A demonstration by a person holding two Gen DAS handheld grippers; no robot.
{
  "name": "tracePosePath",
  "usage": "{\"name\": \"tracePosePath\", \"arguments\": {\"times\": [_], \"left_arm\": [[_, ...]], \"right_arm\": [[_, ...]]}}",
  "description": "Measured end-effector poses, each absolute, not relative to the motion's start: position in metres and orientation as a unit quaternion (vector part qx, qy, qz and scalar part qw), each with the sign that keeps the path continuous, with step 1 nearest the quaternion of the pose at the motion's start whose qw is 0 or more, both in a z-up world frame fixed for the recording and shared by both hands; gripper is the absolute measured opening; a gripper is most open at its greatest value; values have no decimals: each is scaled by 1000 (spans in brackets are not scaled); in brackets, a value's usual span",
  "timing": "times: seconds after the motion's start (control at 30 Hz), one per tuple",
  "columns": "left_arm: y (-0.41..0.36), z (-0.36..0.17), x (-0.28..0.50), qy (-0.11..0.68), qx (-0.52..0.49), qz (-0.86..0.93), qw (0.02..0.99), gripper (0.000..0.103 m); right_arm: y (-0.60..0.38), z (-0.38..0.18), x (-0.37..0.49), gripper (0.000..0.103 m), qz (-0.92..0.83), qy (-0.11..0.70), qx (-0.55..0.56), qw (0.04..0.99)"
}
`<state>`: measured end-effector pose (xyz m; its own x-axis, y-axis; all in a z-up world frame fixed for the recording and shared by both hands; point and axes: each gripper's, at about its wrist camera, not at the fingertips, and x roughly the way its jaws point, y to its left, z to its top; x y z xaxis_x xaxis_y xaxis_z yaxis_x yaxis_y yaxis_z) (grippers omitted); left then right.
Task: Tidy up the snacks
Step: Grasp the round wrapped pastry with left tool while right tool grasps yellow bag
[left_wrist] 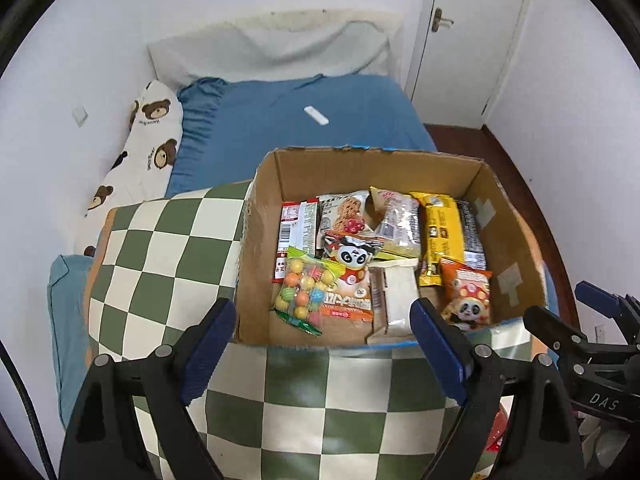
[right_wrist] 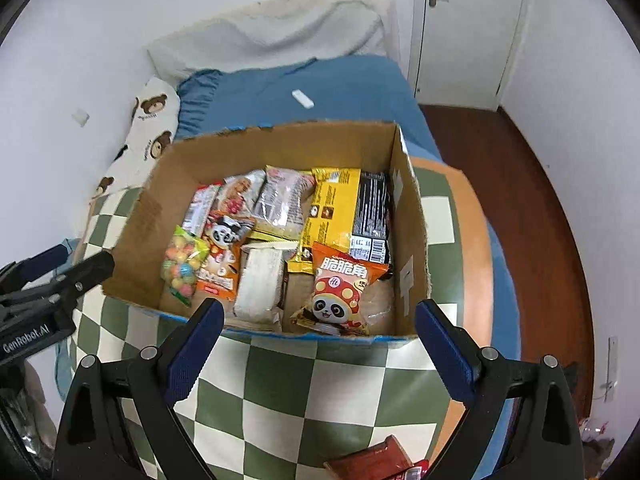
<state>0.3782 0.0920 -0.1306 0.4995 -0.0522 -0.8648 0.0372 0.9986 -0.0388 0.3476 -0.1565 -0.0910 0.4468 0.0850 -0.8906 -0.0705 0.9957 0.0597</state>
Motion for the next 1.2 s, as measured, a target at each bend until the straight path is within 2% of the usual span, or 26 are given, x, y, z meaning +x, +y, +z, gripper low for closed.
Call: {"name": "tracePosePath", "arguments": {"times": [0.17, 0.3, 0.4, 0.47, 0.5, 0.53, 0.8, 0.87, 0.9, 0.93, 1.03, 1.2], "left_arm": [[90, -115, 345, 485, -12, -39, 874, 89], [82, -126, 311, 497, 3, -54, 866, 89], [70, -159, 279, 526, 27, -70, 847, 89], [55, -201, 254, 570, 59, -90, 815, 89], [50, -215, 246, 586, 67, -99, 802, 89], [42, -238, 233, 610, 78, -115, 780, 89], [-12, -348, 183, 694, 131, -192, 681, 88], [-19, -364, 180, 702, 132, -202, 670, 73], [-22, -373, 178, 707, 136, -203, 663, 57], [-25, -378, 176, 709, 142, -202, 661, 51], [-26, -376, 171, 696, 162, -200, 670, 45], [22, -366, 197, 684, 143, -131, 704, 45]], "right_arm": [[-157, -70, 320, 98, 62, 505, 21, 861], [-169, -78, 287, 98, 77, 518, 56, 850], [-185, -102, 254, 97, 74, 539, 77, 835], [-197, -125, 231, 85, 78, 557, 99, 821], [-204, -139, 217, 71, 74, 572, 109, 810], [-211, -153, 204, 68, 71, 585, 121, 799], [-216, -195, 135, 68, 65, 618, 78, 780], [-214, -197, 128, 68, 65, 620, 63, 779], [-212, -197, 128, 68, 66, 622, 56, 779], [-209, -197, 125, 68, 69, 621, 42, 780], [-192, -197, 123, 68, 84, 622, -8, 779], [-151, -215, 122, 70, 119, 628, -117, 760]]}}
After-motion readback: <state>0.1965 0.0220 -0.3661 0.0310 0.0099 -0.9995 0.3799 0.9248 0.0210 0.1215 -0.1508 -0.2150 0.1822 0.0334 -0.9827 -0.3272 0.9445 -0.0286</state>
